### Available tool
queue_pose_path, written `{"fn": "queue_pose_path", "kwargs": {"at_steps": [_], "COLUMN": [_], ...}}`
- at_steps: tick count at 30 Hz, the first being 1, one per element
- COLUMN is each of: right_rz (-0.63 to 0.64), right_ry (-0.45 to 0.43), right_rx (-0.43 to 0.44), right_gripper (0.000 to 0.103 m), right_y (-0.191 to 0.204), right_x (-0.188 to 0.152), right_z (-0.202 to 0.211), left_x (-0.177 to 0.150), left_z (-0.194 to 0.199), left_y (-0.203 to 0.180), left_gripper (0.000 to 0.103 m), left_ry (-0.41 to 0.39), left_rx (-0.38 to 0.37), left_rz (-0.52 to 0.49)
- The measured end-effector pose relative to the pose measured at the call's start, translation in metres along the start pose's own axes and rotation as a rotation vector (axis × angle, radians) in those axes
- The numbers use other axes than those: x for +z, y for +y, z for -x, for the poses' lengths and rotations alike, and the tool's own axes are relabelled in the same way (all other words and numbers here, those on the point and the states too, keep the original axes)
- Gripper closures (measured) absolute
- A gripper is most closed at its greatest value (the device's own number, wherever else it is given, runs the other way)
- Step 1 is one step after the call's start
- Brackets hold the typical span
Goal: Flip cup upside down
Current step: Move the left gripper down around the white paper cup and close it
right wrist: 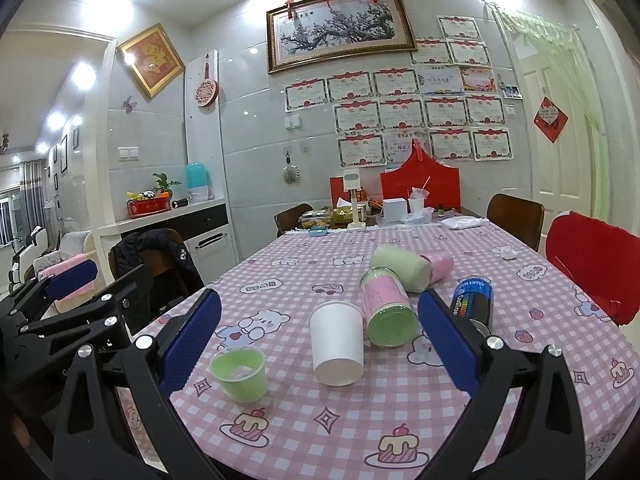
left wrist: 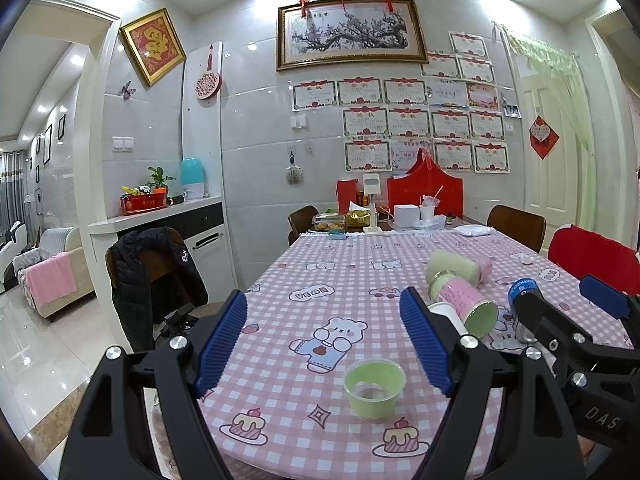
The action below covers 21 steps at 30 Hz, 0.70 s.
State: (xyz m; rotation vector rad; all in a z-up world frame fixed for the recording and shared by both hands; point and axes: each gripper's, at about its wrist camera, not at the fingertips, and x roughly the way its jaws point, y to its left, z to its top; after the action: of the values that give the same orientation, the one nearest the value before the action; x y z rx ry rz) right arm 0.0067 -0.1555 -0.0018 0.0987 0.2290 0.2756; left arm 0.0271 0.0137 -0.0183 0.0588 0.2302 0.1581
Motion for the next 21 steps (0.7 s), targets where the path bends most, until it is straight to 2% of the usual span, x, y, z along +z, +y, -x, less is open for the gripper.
{"fn": "queue_pose_path", "kwargs": {"at_steps": [6,10,14,21], "right_rz": [-0.013,-0.027,-0.053,-0.099], "right_ry": [0.008,0.009,0.027,0.050], "right_rx": [-0.008,-0.024,-0.054,-0.095], "right_gripper": [0.008,0.008,0.008,0.008], "right_y": [-0.006,-0.015,-0.028,-0.052], "right_x": [-0.002,-0.003,-0.006,-0.010], "right_z": [-0.003,-0.005,-0.011,-0.021], "left_x": [-0.003,-0.006,-0.008,-0.009], "left_z": [-0.011,-0.022,-0.038,-0.066], "left_y": [-0.002,-0.007,-0.013,-0.039], "left_gripper": [0.025,0.025,0.025,0.025], "left_ry": [0.040,0.064,0.112,0.181], "left_rx": [-0.066,-0.080,-0.125,-0.196], "left_rz": [0.020,0.020,0.037,0.034]}}
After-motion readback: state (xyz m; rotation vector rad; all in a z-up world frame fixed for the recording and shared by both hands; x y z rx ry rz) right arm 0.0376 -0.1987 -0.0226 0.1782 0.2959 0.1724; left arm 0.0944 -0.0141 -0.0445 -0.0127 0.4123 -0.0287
